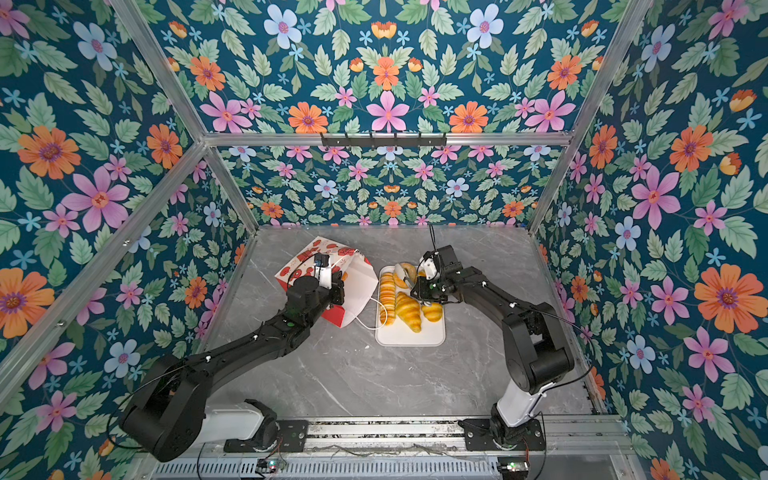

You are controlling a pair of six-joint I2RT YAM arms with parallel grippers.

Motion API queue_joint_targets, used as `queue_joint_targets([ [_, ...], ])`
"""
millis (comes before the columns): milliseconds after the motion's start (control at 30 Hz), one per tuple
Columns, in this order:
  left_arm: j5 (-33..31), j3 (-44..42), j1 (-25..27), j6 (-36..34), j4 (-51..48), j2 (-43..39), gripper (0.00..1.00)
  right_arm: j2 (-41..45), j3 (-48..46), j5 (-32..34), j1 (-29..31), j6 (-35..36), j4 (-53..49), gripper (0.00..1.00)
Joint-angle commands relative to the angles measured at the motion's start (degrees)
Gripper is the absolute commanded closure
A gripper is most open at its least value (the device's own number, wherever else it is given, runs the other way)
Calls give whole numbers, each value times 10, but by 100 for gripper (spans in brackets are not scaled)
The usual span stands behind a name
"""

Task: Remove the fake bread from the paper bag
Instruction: 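Move the right tongs into the bag mouth toward the brown pastry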

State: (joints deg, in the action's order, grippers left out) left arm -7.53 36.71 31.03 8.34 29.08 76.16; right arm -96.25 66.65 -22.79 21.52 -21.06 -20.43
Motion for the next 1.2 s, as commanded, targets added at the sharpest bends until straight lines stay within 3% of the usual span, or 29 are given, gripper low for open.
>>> queue_joint_targets([
  [0,0,8,-1,-5,7,3,100,6,5,-1,-1,-5,-13,77],
  [267,3,21,-1,-13,-4,2,100,88,-8,-31,7,0,35,76],
  [500,3,47,-1,-50,-46,8,100,133,-30,-25,91,16,0,76],
  [633,14,82,-1,-92,-102,19,100,121,-36,-49,130,-11,37,75],
  [900,19,142,-1,-145,-199,43,100,49,-22,-88,138,-69,115,75],
  [1000,20,153,-1,-140,-209,53,100,69,-46,-62,138,-77,129,75],
  [1167,21,158,-1,-139,-206,56,100,145,-103,55,137,-76,119,75],
])
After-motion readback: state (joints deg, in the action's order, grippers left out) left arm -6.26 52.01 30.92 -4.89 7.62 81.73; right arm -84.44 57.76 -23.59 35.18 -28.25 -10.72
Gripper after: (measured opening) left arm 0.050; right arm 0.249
